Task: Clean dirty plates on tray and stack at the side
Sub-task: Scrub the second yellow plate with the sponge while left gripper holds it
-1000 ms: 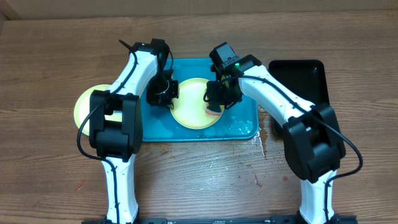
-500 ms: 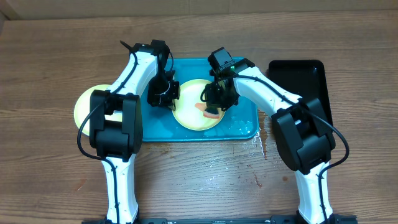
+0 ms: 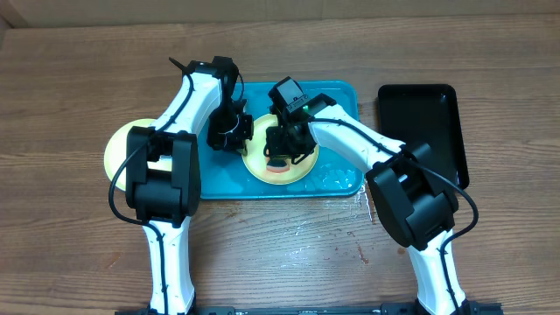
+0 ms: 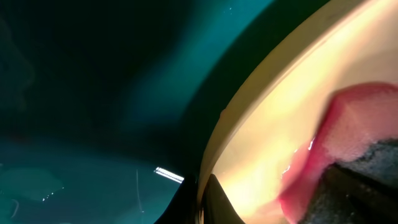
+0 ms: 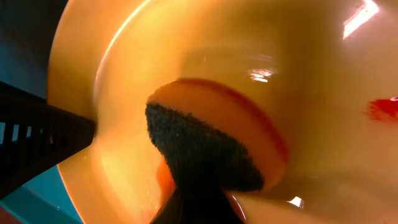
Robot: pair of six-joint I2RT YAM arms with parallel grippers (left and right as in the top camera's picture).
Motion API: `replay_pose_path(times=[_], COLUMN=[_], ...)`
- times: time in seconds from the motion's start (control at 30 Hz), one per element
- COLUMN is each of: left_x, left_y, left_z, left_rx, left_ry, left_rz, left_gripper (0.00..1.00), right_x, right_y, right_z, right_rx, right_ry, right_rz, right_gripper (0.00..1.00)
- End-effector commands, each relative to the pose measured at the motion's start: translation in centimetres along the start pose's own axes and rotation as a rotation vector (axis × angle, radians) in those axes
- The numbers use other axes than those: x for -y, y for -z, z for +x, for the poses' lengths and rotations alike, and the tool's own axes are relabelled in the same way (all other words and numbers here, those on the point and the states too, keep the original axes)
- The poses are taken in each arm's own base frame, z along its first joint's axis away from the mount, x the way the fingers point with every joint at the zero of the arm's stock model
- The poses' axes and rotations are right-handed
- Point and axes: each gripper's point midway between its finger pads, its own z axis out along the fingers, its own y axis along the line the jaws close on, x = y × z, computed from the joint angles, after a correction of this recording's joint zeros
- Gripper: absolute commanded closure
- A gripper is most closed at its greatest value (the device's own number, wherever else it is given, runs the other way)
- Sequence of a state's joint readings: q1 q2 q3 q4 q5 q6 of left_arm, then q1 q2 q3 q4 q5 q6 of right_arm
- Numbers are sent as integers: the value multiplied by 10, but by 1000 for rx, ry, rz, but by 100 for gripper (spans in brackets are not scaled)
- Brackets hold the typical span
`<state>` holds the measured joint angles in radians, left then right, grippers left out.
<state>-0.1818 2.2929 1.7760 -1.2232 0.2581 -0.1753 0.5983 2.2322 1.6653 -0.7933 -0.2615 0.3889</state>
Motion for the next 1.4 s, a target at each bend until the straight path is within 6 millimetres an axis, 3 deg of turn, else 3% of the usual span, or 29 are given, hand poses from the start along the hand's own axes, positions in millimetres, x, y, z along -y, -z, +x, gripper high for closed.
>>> replay_pose_path(times=[0.0,0.23,0.43,0.6,0.9,1.03,1.17,1.37], left_x=[-2,-2,-2,-3,-2,-2,-2,-3], left_y=[-27,-27,-27,-27,-27,-27,-27,-27], left_z=[13,13,13,12,11,11,11,11], left_rx=[-83,-83,-83,-82,-78,-76,-76,-76], left_ry=[-19,-20,-20,-20,-22,-22,-29,-36], left_rz=[-8,-8,-9,-12,-11,-10,-11,-11], left_gripper=[96,96,96,95,96,96,96,96], right_x=[45,106,107,77,-6,-21,-12,46], right_y=[-3,27,38,25,-13,-17,-15,-2], right_z=[-18,-45,-53,-43,-1,14,28,26], right_rx=[49,134,142,89,-56,-92,-147,-150], right_ry=[-60,-137,-150,-124,-14,15,-4,-63], right_rz=[143,338,339,220,1,-7,34,240], right_gripper=[96,96,96,96,96,96,96,96])
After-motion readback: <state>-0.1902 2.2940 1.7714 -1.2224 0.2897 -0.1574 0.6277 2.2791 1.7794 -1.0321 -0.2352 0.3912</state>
